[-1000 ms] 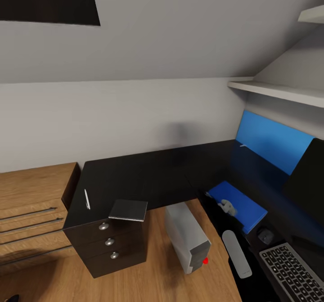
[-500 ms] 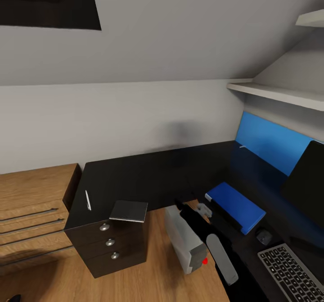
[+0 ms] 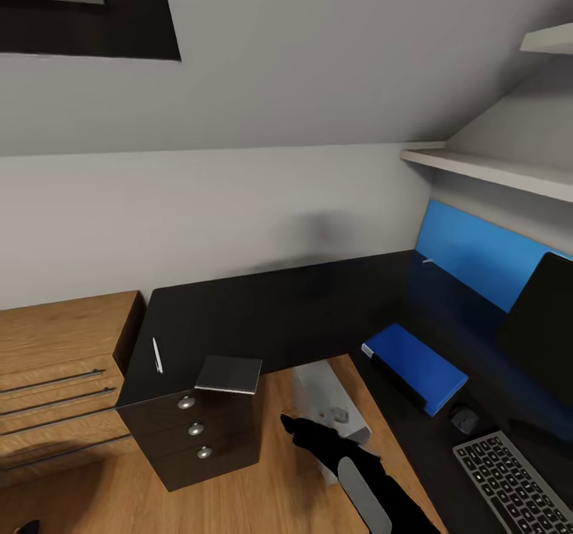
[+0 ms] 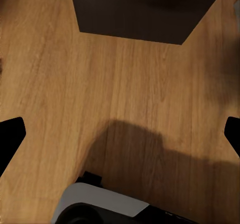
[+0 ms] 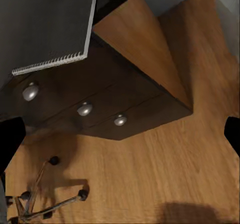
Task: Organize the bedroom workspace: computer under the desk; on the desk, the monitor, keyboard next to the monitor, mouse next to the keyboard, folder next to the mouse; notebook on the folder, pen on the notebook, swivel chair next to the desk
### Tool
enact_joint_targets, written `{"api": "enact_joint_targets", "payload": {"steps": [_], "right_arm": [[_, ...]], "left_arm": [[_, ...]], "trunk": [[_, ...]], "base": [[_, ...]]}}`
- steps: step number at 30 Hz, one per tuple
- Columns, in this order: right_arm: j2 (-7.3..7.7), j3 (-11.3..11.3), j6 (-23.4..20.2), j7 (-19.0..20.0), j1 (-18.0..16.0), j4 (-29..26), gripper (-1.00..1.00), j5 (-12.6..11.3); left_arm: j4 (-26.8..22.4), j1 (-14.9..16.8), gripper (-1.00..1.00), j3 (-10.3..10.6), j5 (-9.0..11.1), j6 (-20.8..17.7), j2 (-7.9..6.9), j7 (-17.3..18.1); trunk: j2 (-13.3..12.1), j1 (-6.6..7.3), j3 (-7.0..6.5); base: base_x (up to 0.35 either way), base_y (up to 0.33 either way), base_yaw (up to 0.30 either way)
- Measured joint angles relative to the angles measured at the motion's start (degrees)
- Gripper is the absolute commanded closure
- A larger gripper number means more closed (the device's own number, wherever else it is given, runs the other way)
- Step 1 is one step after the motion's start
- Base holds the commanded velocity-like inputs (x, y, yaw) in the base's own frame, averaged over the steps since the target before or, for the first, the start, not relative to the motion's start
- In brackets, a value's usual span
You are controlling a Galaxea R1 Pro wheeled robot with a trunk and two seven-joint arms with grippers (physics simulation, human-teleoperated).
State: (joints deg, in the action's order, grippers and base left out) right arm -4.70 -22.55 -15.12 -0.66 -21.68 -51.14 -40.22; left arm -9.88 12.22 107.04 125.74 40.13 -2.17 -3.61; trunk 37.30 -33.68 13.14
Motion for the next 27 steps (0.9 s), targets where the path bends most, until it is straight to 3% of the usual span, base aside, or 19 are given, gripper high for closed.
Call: {"api": "enact_joint_targets", "payload": {"steps": [3, 7, 13, 27], "right_arm": [[0.03, -1.6, 0.11, 0.14, 0.01, 4.43, -1.0, 3.06], [0.04, -2.35, 0.78, 0.21, 0.01, 8.78, -1.0, 4.55], [0.11, -2.7, 3.5, 0.22, 0.01, 13.8, -1.0, 5.12], [0.08, -3.02, 7.73, 0.32, 0.04, 21.17, -1.0, 5.76]], "left_arm": [[0.0, 0.0, -1.0, -0.04, 0.11, -0.05, -0.03, -0.14], [0.0, 0.0, -1.0, -0.11, 0.27, -0.08, -0.07, -0.21], [0.0, 0.0, -1.0, -0.25, 0.47, 0.02, -0.05, -0.27], [0.0, 0.0, -1.0, -0.37, 0.42, 0.48, -0.01, -0.02]], "trunk": [[-1.21, 0.66, -0.54], [-2.81, 1.54, -1.26], [-5.23, 2.86, -2.34], [-5.24, 2.87, -2.35]], "base": [[0.0, 0.0, 0.0], [0.0, 0.0, 0.0], [0.0, 0.0, 0.0], [0.0, 0.0, 0.0]]}}
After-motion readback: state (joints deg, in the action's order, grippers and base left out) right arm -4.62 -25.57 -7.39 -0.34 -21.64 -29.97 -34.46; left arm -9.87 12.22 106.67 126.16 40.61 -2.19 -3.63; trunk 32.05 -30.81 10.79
